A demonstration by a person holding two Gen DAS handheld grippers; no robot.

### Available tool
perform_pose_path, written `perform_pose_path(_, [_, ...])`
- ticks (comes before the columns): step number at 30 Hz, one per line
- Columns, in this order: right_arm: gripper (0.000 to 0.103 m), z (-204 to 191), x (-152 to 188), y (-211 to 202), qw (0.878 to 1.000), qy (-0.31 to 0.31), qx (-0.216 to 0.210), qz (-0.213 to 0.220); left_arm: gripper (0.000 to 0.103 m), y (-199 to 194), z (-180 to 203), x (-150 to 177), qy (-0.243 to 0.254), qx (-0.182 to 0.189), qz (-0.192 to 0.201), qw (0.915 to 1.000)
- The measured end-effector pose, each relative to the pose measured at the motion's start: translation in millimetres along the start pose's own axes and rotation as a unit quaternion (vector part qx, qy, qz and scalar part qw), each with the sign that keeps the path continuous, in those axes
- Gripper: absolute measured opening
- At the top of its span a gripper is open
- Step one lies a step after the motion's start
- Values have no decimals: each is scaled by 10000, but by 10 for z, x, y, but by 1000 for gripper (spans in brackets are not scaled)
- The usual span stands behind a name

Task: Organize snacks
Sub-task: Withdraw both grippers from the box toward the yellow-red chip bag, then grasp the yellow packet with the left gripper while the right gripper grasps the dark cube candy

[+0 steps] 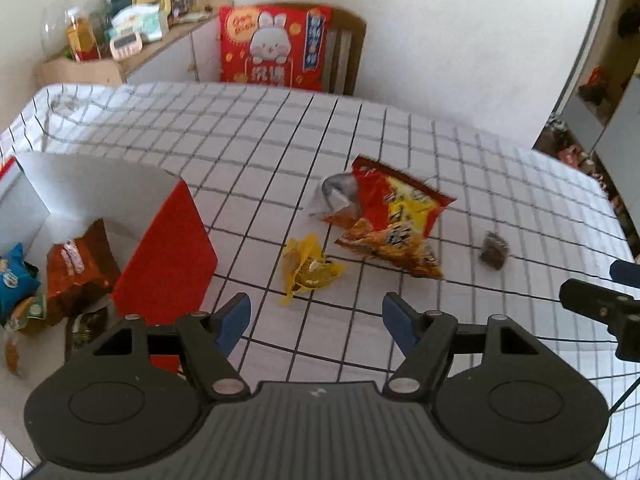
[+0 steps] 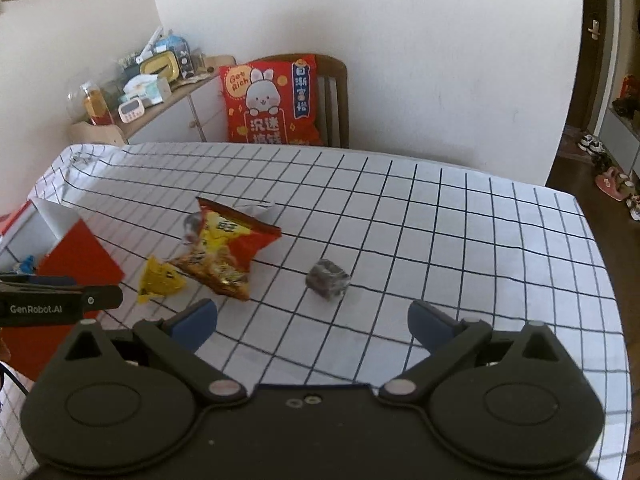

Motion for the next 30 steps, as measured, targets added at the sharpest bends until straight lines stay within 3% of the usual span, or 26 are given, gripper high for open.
perform_pose_path(16, [88,165,-53,900,9974,-467,74,-544,72,819,-22,-135,5,-569,-790,9953])
perform_pose_path(26, [72,73,-87,1147,9960,-710,115,-528,72,1038,-51,-219,24,-554,-812,9952])
perform_pose_path(30, [56,33,-70,1187,9953,-769,84,-591,56,1033,-65,-227,-43,-401,-819,9958])
Point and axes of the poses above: each gripper's, at about its wrist camera, not at the fingertips, and y roughly the way its jaws point, z to its right, x to its underside, the point moved 8 cm from there along y, roughly the way its jaws point, and after that the axes turned 3 degrees about -y, right-handed, at the moved point
